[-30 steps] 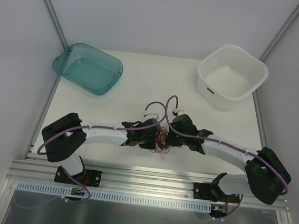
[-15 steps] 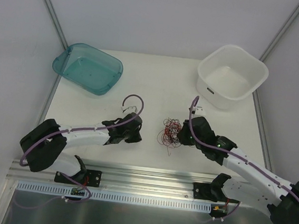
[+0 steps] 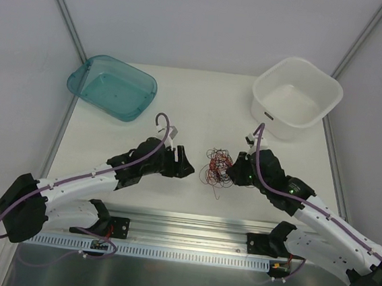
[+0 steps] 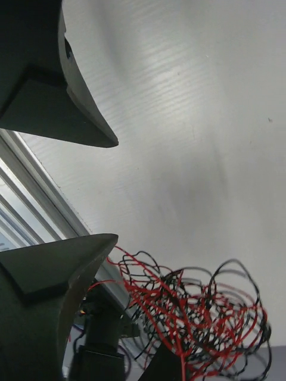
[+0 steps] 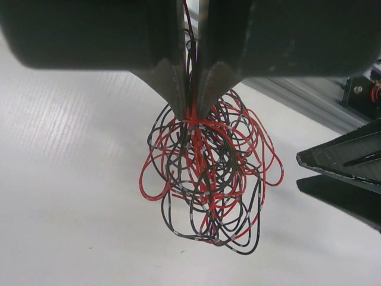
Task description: Untangle the cables
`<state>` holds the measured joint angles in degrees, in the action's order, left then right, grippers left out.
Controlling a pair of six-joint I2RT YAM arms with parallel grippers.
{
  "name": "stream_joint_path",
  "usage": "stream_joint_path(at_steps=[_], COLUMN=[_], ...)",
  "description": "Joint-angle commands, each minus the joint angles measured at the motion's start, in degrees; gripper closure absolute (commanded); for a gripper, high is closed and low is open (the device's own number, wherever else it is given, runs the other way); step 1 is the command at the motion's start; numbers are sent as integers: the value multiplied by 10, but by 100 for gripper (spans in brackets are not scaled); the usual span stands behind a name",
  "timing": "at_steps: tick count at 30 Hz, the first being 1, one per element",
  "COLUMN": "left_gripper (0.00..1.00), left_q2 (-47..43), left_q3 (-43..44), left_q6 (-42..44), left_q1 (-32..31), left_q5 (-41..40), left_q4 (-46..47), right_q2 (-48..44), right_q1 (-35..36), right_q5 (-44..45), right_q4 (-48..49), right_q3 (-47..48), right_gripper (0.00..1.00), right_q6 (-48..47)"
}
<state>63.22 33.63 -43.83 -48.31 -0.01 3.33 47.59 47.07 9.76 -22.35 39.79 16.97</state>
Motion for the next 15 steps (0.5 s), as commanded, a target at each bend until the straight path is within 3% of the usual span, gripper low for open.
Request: stream_joint_path(at_steps=[1, 8, 11, 15], left_gripper=[37, 40, 54, 95], left_q2=[-20, 14, 27, 28], left_q3=[7, 15, 28, 33], left_q6=[88, 103, 107, 107], left_q1=[-1, -5, -13, -17], left_q5=[90, 190, 198, 181], left_q4=[74, 130, 131, 120], right_q2=[-8, -6, -7, -8], right_q1=[1, 2, 2, 2], right_q5=[-57, -111, -112, -102], right_q4=[41, 61, 62, 56], right_q3=[22, 28, 26, 22], right_gripper=[99, 99, 99, 99], right_q6=[-23, -37, -38, -40])
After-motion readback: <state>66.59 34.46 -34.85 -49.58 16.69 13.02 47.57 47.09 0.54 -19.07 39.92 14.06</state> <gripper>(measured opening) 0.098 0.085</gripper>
